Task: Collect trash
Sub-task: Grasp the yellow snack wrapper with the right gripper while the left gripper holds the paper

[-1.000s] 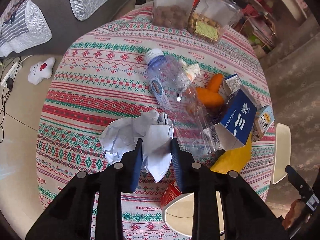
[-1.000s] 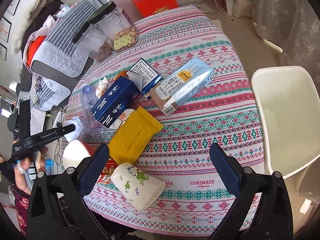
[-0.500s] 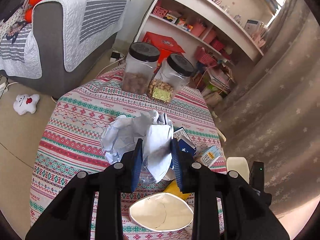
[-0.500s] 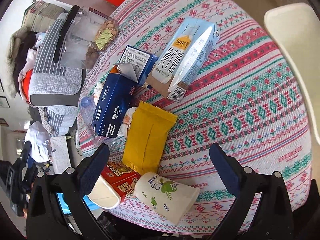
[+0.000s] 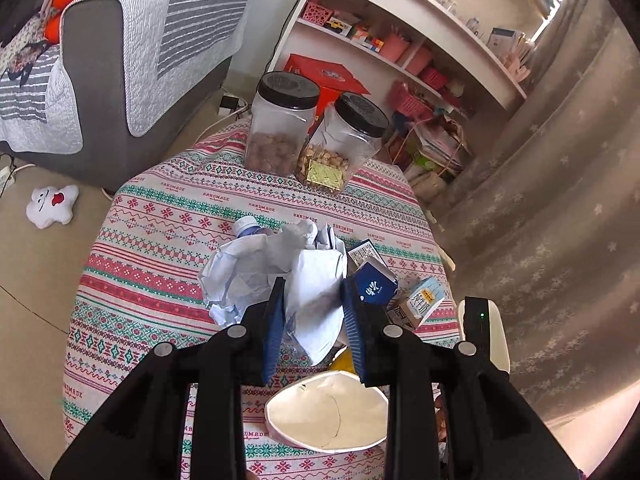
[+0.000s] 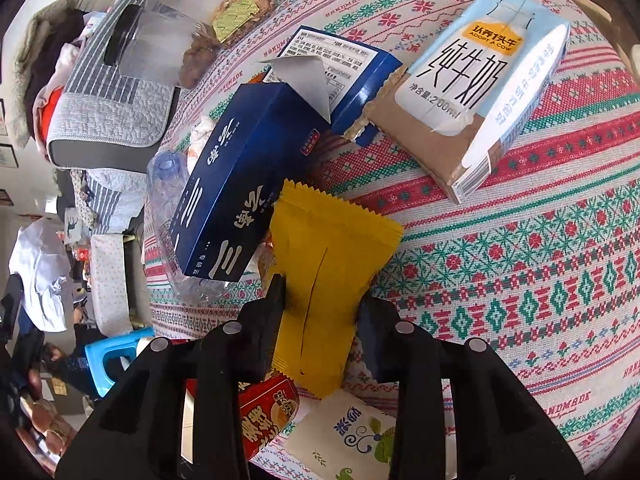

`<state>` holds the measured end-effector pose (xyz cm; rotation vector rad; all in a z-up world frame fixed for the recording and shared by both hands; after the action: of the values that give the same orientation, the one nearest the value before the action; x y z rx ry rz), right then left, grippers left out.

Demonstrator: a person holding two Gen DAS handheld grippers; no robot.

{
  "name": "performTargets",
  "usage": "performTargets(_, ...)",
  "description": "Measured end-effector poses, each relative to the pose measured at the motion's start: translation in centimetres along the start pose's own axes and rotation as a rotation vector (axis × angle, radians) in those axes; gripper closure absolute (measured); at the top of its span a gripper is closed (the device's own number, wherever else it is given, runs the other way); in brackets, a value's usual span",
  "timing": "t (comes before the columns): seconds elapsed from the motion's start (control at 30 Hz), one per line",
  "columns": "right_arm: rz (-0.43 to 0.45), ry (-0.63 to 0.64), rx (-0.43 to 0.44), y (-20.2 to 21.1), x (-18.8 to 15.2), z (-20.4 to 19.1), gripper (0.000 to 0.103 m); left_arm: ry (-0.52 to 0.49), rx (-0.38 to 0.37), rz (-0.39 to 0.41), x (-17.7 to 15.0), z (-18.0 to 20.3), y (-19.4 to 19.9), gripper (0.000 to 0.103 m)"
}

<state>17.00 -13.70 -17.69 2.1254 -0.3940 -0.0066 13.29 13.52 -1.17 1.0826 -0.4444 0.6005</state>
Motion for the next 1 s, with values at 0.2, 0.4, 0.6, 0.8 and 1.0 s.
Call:
performTargets(0.2,0.058,0.06,0.003,2.3,0.1,-1.2,0.093,0.004,0.0,0.022,0.1,0.2,0.3,0.074)
performTargets(0.4,0.184,0.135,0.012,6.8,0.6,-2.2,0.097,0.01,0.0,0.037,0.1,0.6,0.3,0.074)
performTargets(0.6,0.327,0.165,0.007,12.1,1.5,-1.9,0.097,0.001,-0.001,0.042,0.0,1.2,-0.2,0.074)
performTargets(0.8,0.499,0.188,-0.07,17.8,2.0,-0.6,0.097,-0.005,0.0,0.034,-0.1,1.8,-0.9,0.074)
performTargets(1.0,0.644,0.16,-0.22,22.1,2.7,2.7,0.097,-0.021,0.001,0.023,-0.4,2.8,-1.7,0.074)
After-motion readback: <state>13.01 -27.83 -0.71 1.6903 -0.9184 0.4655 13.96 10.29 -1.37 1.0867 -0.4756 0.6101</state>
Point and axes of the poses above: each gripper's, at about its wrist camera, not at the fingertips, and y roughly against the way its jaws point, z to its right, x to its top, the point moved 1 cm from there along -y, roughly the way its jaws point, and after that the axes turned 4 degrees about z, right-handed, at the moved point
